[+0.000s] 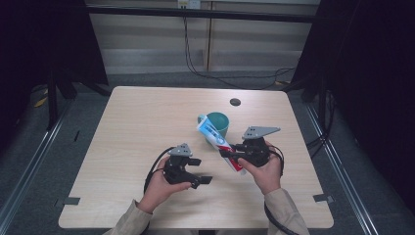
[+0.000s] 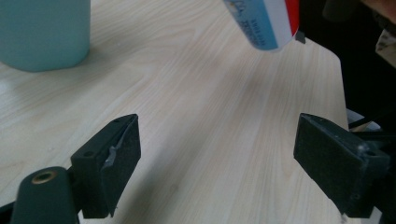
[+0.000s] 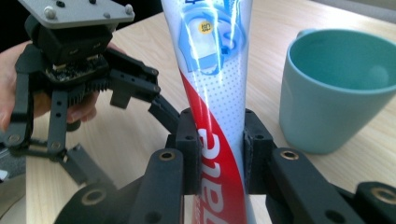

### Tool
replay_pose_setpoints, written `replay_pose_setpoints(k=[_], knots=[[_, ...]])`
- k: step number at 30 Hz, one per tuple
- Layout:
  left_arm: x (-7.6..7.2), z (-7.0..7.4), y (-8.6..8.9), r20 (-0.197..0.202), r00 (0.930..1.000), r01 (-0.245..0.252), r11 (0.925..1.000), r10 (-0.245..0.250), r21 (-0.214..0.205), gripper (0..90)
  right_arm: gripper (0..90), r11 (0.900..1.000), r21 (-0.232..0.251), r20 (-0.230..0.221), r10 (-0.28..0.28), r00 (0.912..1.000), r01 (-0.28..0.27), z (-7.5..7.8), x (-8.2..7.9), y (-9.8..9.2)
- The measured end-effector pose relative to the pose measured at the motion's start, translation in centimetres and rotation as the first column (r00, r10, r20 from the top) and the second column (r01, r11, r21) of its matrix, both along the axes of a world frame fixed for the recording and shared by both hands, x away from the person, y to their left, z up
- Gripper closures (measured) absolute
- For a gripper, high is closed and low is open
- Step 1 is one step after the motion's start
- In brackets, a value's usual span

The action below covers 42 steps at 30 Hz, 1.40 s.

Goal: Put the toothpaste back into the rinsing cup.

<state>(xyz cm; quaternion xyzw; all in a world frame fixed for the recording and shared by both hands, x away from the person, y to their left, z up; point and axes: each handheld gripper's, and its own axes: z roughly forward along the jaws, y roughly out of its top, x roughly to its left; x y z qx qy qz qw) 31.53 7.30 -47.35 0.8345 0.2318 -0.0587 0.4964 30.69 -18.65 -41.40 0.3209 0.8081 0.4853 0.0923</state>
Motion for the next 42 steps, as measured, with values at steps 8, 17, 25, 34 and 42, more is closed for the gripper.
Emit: replay_pose_setpoints(k=[8, 17, 25, 34, 42], knots=[[0.3, 0.3, 0.1, -0.019, 0.9995, -0.024, 0.9987, 0.023, -0.045, 15.1, 73.7, 0.9978, 0.064, 0.017, -0.016, 0.9997, 0.015, 0.1, 0.4, 1.2], [0.4, 0.8, -0.2, -0.034, 0.9985, -0.045, 0.9949, 0.042, -0.091, 15.3, 73.8, 0.9953, 0.095, 0.019, -0.020, 0.9996, 0.018, -0.3, 0.6, 2.2], [0.5, 0.6, -0.2, -0.050, 0.9971, -0.064, 0.9886, 0.057, -0.137, 16.6, 73.7, 0.9922, 0.124, 0.028, -0.016, 0.9995, 0.012, -0.3, 0.6, 2.7], [0.4, 0.7, -0.9, -0.076, 0.9941, -0.092, 0.9752, 0.078, -0.201, 17.3, 73.7, 0.9879, 0.155, 0.037, -0.012, 0.9992, 0.006, 0.0, 0.6, 3.6], [0.5, 0.5, -1.2, -0.082, 0.9926, -0.107, 0.9615, 0.089, -0.253, 26.4, 73.6, 0.9825, 0.186, 0.037, -0.013, 0.9992, 0.006, 0.0, 0.6, 4.2]])
